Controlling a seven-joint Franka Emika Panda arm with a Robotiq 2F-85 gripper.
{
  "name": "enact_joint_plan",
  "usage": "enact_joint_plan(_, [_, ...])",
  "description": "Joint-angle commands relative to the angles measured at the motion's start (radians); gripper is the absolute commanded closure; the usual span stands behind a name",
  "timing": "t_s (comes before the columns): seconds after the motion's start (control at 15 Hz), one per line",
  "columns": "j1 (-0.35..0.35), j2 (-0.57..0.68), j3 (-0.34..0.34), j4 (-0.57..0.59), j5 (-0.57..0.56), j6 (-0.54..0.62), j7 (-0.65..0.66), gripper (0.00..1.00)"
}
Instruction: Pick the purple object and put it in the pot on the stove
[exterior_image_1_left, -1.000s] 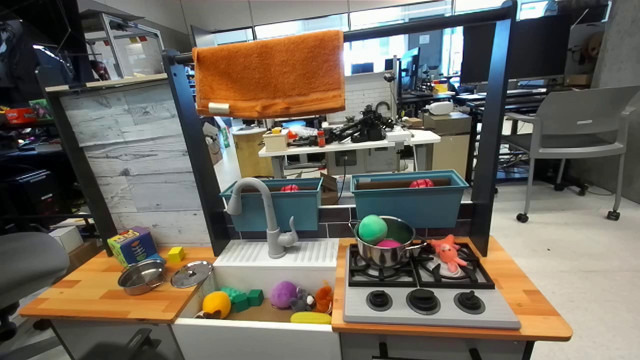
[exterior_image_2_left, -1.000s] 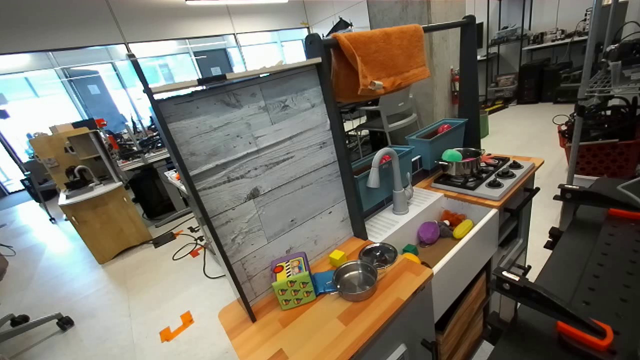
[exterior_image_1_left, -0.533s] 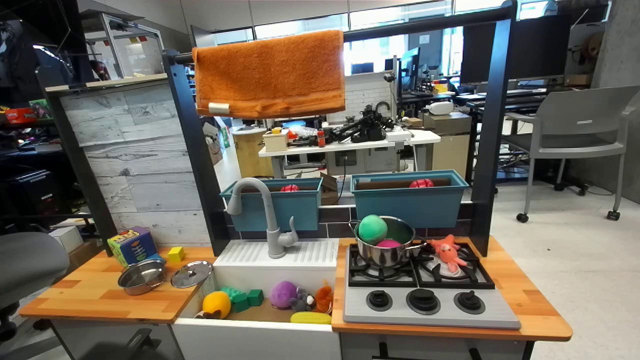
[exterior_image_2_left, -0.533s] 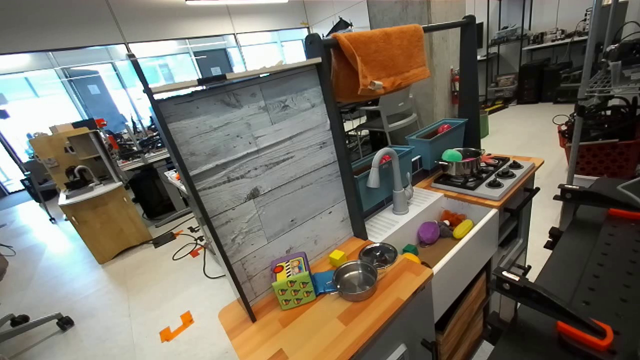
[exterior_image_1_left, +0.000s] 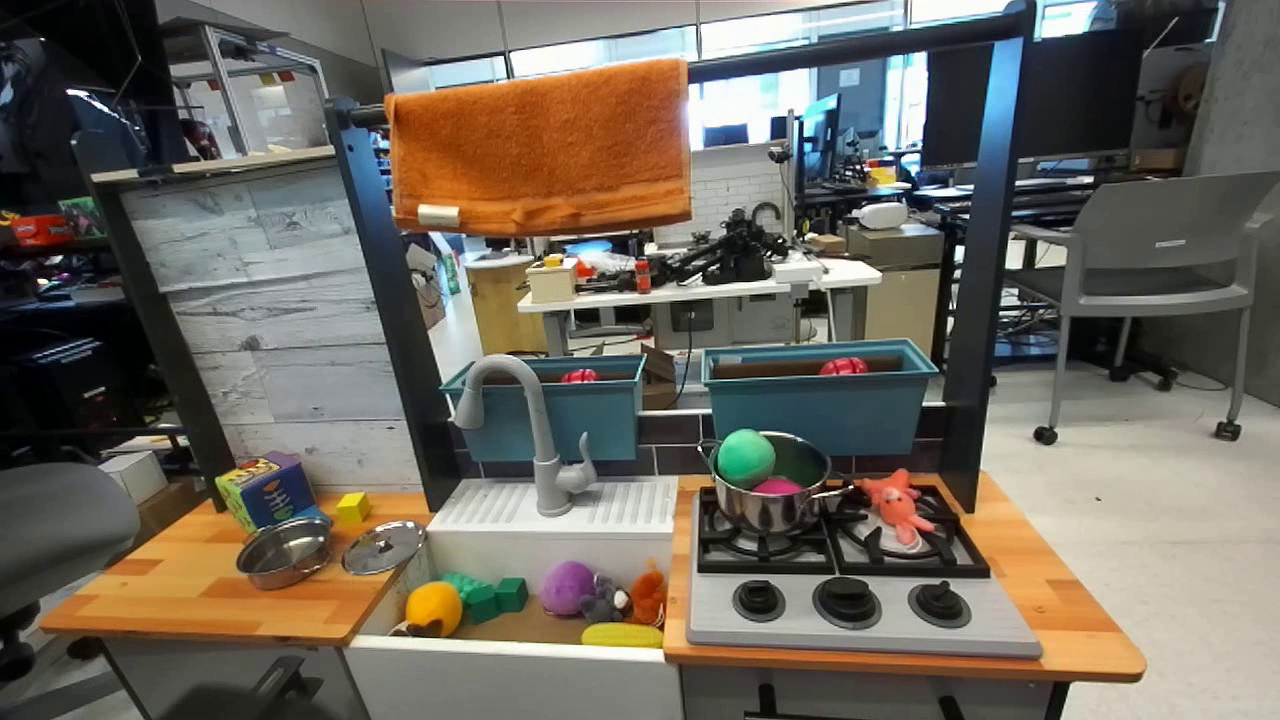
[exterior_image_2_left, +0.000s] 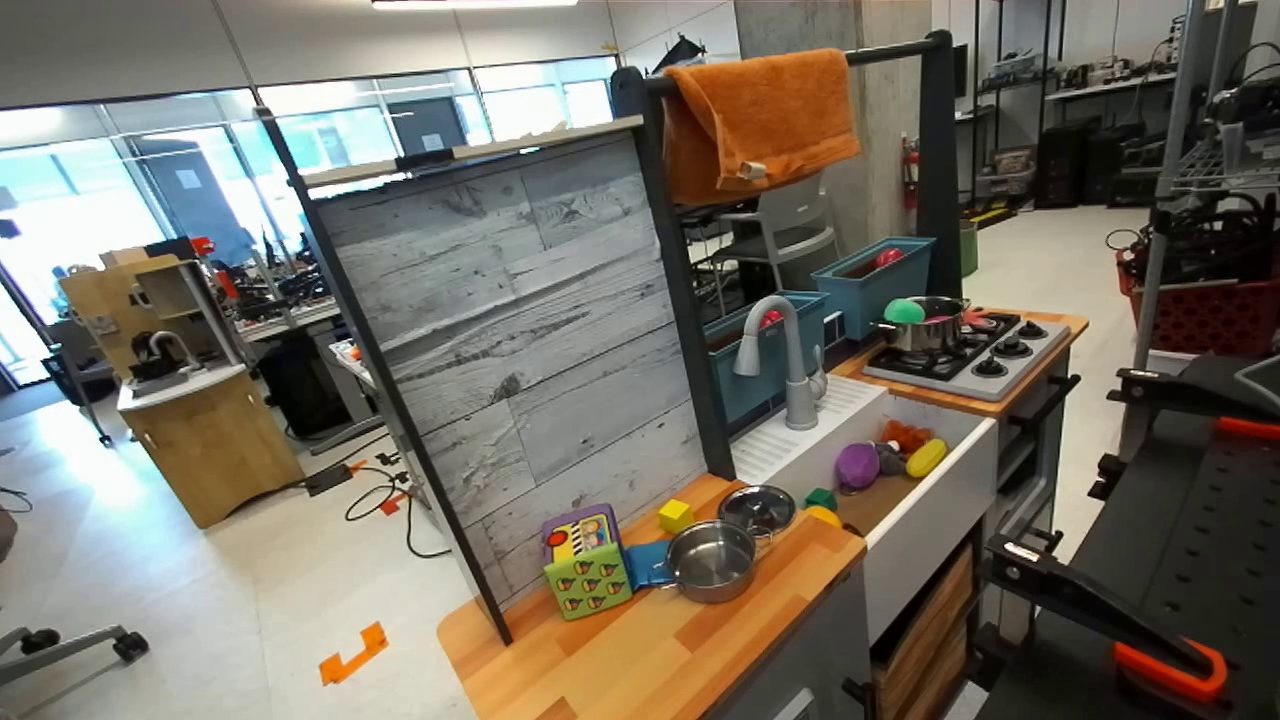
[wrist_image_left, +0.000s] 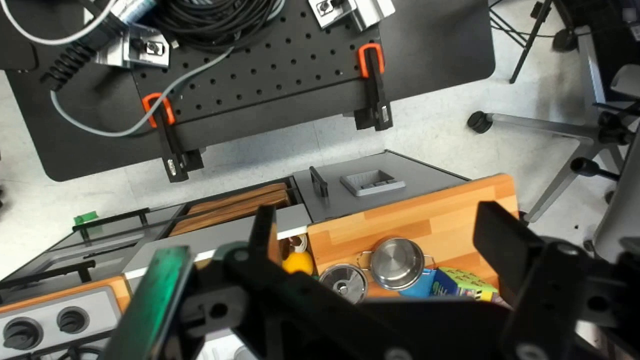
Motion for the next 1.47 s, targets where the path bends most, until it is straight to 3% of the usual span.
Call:
enact_joint_plan(0.0, [-0.033,0.230,-0.069,0.134,-0.002,0.070,-0.093,0.00])
enact_joint_plan(0.27, [-0.072,0.400,-0.123,0.253,-0.035,0.140,-0.176,0.00])
enact_joint_plan(0.47, [-0.102,0.541,-0.142,0.380,-0.113,0.160,-0.168,0.00])
enact_joint_plan(1.4, [-0.136,1.063,-0.156,0.929,-0.184,0.177,-0.161,0.00])
